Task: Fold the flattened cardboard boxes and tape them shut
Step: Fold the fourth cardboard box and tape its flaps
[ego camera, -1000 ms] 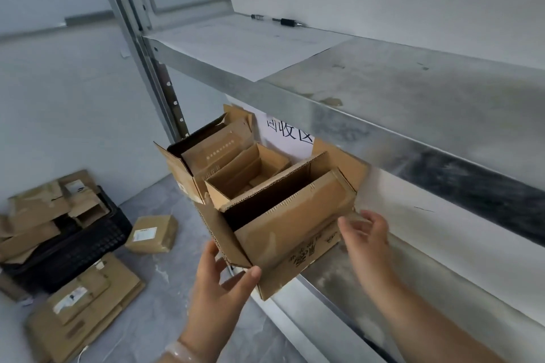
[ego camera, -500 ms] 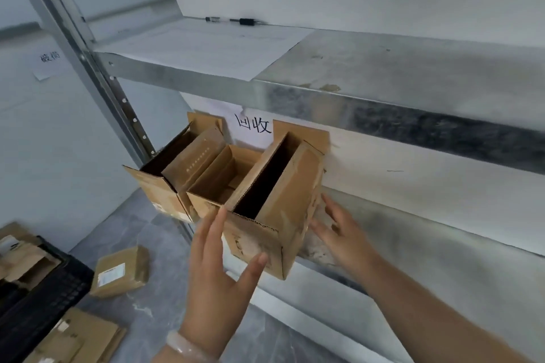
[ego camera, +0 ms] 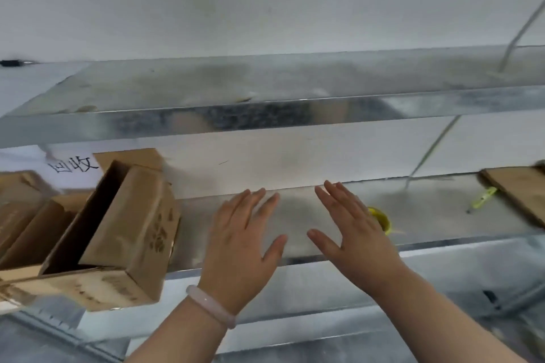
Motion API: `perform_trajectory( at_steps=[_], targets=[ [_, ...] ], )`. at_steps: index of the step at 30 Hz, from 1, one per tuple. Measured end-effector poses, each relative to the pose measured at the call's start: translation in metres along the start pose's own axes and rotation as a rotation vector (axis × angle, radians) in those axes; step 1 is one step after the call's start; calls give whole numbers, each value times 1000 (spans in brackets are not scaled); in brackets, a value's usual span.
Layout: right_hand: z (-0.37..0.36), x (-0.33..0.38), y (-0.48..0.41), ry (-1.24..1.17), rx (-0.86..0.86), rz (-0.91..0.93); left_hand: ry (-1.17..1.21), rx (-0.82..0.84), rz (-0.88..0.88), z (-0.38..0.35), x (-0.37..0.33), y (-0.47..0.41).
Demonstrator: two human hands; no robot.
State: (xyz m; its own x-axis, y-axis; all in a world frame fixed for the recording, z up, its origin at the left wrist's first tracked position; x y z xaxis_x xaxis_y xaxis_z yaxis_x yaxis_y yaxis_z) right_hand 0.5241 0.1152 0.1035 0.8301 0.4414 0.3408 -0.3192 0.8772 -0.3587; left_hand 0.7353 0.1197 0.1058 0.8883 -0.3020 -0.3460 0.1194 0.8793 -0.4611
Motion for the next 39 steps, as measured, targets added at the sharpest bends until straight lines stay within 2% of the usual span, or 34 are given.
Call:
perform_trajectory(
  at_steps=[6,10,16,23,33,36,39],
  targets=[
    [74,-109,82,14,-36,-158,116,83,-102,-68,-139,-29],
    [131,-193,143,67,-108,-348,241,148,-146,-125,-236,-36],
    [188,-284,214,88,-84,-537,344,305,-180,-201,-344,-38],
    [195,-367,232,51,-66,-646,351,426,-196,-278,-397,-72],
    [194,-498,200,52,63,-707,375,625,-120,-392,-440,-147],
    [203,-541,194,65,44,-794,385,696,-114,-416,-463,-169],
    [204,-577,199,62,100,-838,411,742,-86,-434,-487,-181]
  ],
)
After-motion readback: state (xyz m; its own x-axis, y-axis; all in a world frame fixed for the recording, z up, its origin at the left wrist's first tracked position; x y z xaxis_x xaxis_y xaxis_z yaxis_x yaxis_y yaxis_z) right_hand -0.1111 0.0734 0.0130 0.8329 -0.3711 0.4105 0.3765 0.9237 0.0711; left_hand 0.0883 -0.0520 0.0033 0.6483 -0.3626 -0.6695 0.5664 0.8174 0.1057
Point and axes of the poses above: each hand's wrist, its own y-axis away from the middle knuckle, its own z-axis out of the back of the hand, x = y × z, the point moved 1 cm from there along -y, towards the middle knuckle, and after that the axes turned 8 degrees about z, right-handed, at the moved point
